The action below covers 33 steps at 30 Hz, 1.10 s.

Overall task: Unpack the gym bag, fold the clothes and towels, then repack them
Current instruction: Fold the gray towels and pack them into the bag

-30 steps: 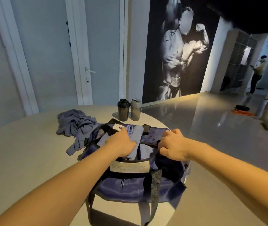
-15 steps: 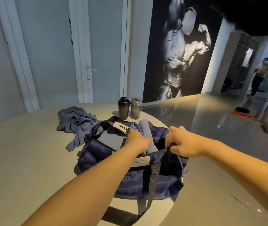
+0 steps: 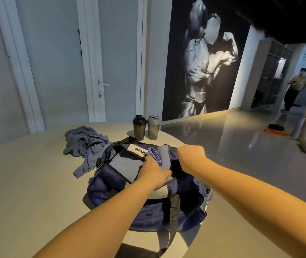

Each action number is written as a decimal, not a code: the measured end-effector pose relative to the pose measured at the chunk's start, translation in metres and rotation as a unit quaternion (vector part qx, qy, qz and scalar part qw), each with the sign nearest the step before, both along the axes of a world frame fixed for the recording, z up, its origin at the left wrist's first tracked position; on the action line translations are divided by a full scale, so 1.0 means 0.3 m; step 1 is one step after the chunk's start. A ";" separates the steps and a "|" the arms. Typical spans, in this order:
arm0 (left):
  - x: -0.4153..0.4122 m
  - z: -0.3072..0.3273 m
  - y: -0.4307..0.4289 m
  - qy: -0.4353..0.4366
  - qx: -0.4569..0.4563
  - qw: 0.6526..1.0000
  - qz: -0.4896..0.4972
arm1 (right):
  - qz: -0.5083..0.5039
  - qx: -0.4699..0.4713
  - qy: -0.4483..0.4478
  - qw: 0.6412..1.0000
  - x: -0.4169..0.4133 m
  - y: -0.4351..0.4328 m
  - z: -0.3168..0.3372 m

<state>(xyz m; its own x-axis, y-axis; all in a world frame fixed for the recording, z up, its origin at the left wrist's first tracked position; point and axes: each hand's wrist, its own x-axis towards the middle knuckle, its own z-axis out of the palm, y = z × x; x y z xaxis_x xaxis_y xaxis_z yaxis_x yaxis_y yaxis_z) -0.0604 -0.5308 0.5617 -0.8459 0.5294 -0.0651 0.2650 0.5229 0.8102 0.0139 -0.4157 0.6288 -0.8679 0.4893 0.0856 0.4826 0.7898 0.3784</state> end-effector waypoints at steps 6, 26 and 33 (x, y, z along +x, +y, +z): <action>-0.015 0.001 -0.003 0.029 -0.031 0.999 -0.027 | -0.033 -0.157 0.209 0.965 -0.034 0.089 -0.001; -0.085 -0.004 0.077 0.002 0.007 0.995 -0.097 | -0.035 -0.447 0.514 0.732 -0.015 0.198 -0.050; -0.074 -0.016 0.091 -0.065 0.106 0.992 -0.018 | -0.028 -0.457 0.473 0.753 -0.023 0.201 -0.042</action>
